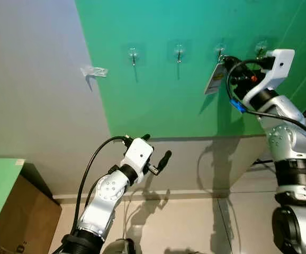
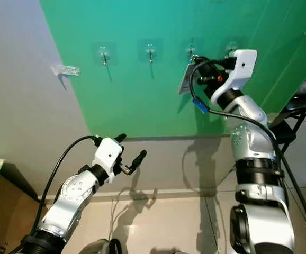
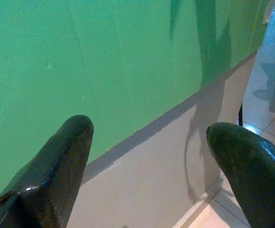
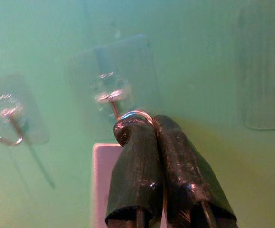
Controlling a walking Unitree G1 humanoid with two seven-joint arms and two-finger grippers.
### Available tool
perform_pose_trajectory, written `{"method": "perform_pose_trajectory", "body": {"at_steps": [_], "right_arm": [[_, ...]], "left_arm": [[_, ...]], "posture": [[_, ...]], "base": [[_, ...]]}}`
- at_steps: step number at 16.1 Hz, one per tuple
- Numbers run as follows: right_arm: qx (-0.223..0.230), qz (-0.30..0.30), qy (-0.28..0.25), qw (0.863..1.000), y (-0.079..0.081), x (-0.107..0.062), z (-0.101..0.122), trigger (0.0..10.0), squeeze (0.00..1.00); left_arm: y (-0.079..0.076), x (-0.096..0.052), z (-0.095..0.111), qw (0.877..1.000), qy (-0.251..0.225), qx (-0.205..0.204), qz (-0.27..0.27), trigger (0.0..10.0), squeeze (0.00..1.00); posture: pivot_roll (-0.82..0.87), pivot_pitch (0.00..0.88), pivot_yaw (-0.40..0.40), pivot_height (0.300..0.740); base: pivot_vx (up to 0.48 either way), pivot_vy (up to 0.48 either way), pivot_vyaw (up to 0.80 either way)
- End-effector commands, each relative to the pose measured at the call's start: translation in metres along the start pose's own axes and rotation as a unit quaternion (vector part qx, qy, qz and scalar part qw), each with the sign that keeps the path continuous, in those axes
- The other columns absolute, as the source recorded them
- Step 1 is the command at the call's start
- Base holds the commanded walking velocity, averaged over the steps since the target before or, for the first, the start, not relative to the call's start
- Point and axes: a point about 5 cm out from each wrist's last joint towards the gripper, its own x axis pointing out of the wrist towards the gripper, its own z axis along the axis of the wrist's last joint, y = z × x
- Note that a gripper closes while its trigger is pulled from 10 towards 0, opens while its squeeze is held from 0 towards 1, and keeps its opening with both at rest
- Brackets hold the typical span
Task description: Hang keys on a hook
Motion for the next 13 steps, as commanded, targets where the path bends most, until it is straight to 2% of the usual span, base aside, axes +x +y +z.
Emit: {"method": "perform_pose_trajectory", "body": {"at_steps": [1,7,11,12,13], "right_arm": [[0.000,-0.043,-0.023,0.999,-0.012,-0.001,0.010,0.0,0.00],[0.065,-0.051,0.032,0.996,-0.014,-0.003,-0.019,0.0,0.00],[0.073,-0.054,0.038,0.995,-0.014,-0.005,-0.024,0.0,0.00],[0.064,-0.068,0.049,0.994,-0.016,-0.006,-0.027,3.5,0.00],[0.061,-0.076,0.055,0.994,-0.017,-0.006,-0.028,10.0,1.00]], "left_arm": [[-0.001,0.000,0.003,1.000,-0.003,0.002,-0.002,10.0,0.00],[-0.001,0.000,0.003,1.000,-0.002,0.001,0.000,10.0,0.00],[-0.001,0.000,0.003,1.000,-0.001,0.001,0.000,10.0,0.00],[-0.001,0.001,0.003,1.000,-0.001,0.001,0.000,10.0,0.00],[-0.001,0.001,0.003,1.000,-0.001,0.000,0.000,10.0,0.00]], "posture": [[-0.03,0.075,0.016,0.740],[-0.03,0.079,0.013,0.740],[-0.03,0.080,0.012,0.740],[-0.03,0.081,0.012,0.740],[-0.03,0.080,0.011,0.740]], "base": [[0.000,0.000,0.00],[0.000,0.000,0.00],[0.000,0.000,0.00],[0.000,0.000,0.00],[0.000,0.000,0.00]]}}
